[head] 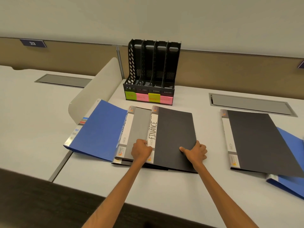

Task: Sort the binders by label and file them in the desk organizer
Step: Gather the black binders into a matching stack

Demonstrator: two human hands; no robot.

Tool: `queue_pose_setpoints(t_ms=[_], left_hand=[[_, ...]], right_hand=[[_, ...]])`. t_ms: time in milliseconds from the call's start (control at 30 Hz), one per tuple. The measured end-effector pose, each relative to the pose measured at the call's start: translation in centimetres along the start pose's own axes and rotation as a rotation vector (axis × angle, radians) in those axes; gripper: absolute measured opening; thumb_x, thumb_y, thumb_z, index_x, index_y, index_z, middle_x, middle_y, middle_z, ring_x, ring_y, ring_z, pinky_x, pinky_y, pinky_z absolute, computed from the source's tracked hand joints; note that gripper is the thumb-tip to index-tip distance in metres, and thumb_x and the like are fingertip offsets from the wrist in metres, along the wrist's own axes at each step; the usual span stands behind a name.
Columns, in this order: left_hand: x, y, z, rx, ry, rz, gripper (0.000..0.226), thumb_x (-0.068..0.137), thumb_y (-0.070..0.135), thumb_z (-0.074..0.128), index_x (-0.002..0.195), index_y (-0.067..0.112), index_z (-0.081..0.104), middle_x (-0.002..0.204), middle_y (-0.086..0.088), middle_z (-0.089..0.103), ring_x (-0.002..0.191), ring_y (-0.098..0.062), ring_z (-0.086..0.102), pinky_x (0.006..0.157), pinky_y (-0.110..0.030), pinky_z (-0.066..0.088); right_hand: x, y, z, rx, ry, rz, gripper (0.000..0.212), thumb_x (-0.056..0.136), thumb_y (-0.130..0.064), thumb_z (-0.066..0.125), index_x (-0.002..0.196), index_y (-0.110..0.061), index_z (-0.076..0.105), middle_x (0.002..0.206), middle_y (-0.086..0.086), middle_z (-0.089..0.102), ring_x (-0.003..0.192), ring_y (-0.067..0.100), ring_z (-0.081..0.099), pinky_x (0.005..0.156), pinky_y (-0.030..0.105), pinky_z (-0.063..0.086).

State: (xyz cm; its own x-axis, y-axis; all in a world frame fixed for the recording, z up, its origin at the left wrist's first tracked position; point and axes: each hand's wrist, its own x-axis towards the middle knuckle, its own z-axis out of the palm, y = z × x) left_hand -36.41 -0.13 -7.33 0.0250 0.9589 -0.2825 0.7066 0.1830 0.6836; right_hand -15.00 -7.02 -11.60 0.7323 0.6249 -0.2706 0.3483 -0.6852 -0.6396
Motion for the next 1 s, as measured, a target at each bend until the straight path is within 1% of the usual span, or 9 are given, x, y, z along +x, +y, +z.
queue_pose_setpoints(t_ms=[167,300,367,500,567,633,767,867,1000], left_hand=[[-1.0,0.6,0.9,0.052,0.087,0.076,0.046,0.084,0.02,0.073,0.126,0.012,0.055,0.127,-0.01,0.062,0.11,-0.03,0.062,0.08,-0.034,0.05],[-1.5,2.6,2.3,-0.073,0.16,0.285,0.071,0.084,0.008,0.071,0.145,0.013,0.035,0.152,-0.012,0.034,0.134,-0.035,0.041,0.106,-0.053,0.042],[-1.9,4.4,3.3,-0.171,0.139,0.334,0.071,0.083,0.005,0.07,0.145,0.013,0.037,0.149,-0.009,0.041,0.131,-0.027,0.047,0.107,-0.044,0.043],[-3.2,7.7,5.9,-0.243,-0.042,0.341,0.047,0.083,0.006,0.063,0.128,0.016,0.054,0.106,-0.005,0.072,0.086,-0.012,0.068,0.068,-0.007,0.047],[-4.0,9.2,7.7,-0.232,-0.103,0.358,0.037,0.082,0.007,0.06,0.118,0.014,0.061,0.072,0.0,0.073,0.066,-0.009,0.069,0.052,-0.001,0.042],[-4.9,10.9,9.5,-0.223,-0.159,0.36,0.035,0.081,0.007,0.061,0.116,0.012,0.062,0.066,0.001,0.071,0.062,-0.008,0.068,0.05,-0.004,0.043],[-6.5,13.7,13.9,-0.119,-0.293,0.329,0.049,0.082,0.016,0.067,0.128,0.007,0.054,0.1,-0.009,0.071,0.089,-0.02,0.068,0.075,-0.025,0.054],[-7.6,15.4,17.4,0.064,-0.403,0.315,0.067,0.084,0.033,0.071,0.136,0.003,0.043,0.133,-0.013,0.055,0.119,-0.028,0.056,0.084,-0.029,0.045],[-8.9,17.3,21.3,0.183,-0.536,0.267,0.07,0.083,0.042,0.071,0.131,0.001,0.042,0.129,-0.012,0.052,0.112,-0.028,0.055,0.082,-0.031,0.045]], right_hand=[[0.0,0.6,-0.8,-0.037,-0.009,-0.04,0.086,0.076,-0.046,0.076,0.144,-0.013,0.034,0.145,0.013,0.033,0.134,0.032,0.032,0.109,0.048,0.031],[0.4,0.9,-2.7,0.03,0.056,-0.07,0.076,0.079,-0.039,0.076,0.142,-0.015,0.04,0.146,0.012,0.035,0.135,0.03,0.034,0.109,0.047,0.032],[0.8,1.2,-4.2,0.046,0.112,-0.084,0.069,0.08,-0.034,0.077,0.138,-0.015,0.045,0.144,0.012,0.038,0.134,0.03,0.035,0.108,0.045,0.033],[2.1,2.7,-8.4,0.048,0.204,-0.062,0.059,0.082,-0.03,0.075,0.133,-0.015,0.049,0.143,0.011,0.04,0.133,0.03,0.036,0.109,0.046,0.031],[3.0,4.2,-11.1,0.047,0.254,-0.035,0.057,0.083,-0.028,0.073,0.132,-0.014,0.05,0.142,0.012,0.041,0.132,0.03,0.036,0.109,0.046,0.03],[3.9,6.0,-13.7,0.032,0.298,-0.018,0.057,0.083,-0.027,0.072,0.133,-0.014,0.048,0.14,0.012,0.041,0.131,0.031,0.036,0.107,0.045,0.03],[5.4,9.8,-18.4,-0.025,0.344,0.076,0.061,0.084,-0.031,0.07,0.136,-0.013,0.044,0.142,0.015,0.038,0.132,0.032,0.034,0.108,0.044,0.029],[6.2,12.5,-21.1,-0.094,0.356,0.144,0.067,0.085,-0.036,0.068,0.14,-0.009,0.039,0.145,0.016,0.035,0.134,0.034,0.032,0.109,0.045,0.028],[6.8,15.3,-23.4,-0.174,0.352,0.192,0.076,0.086,-0.041,0.066,0.143,-0.006,0.031,0.147,0.017,0.03,0.137,0.035,0.027,0.112,0.047,0.024]])
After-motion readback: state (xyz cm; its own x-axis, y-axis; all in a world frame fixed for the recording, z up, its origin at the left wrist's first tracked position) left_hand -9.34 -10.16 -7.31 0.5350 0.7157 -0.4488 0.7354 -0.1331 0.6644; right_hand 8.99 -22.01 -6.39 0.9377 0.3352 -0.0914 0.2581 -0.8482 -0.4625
